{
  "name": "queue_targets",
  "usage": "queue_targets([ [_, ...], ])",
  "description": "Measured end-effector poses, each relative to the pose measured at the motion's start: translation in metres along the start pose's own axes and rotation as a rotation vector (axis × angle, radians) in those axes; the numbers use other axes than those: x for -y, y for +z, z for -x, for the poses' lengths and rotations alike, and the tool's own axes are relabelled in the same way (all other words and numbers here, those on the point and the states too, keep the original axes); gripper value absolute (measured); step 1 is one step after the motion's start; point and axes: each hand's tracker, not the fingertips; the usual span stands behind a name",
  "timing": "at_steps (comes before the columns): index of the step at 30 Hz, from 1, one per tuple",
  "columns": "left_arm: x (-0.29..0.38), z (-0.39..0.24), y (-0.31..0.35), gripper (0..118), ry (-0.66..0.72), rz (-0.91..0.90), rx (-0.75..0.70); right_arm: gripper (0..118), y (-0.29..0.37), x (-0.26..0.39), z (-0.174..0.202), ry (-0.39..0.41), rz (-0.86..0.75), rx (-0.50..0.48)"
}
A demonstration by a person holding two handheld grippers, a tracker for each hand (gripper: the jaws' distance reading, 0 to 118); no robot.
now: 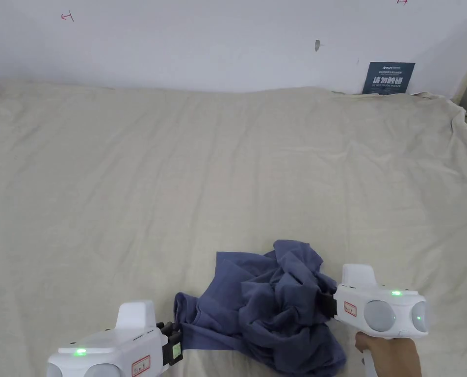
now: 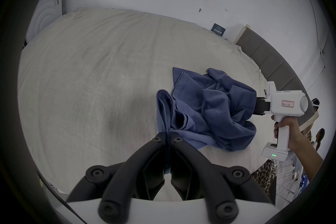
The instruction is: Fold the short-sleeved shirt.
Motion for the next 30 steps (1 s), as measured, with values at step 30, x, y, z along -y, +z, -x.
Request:
queue_targets([
  [30, -0.265, -0.011, 0.123, 2, -0.012, -0.460, -0.114, 9, 0.264, -0.197, -0.044, 0.068, -0.586, 0.083],
])
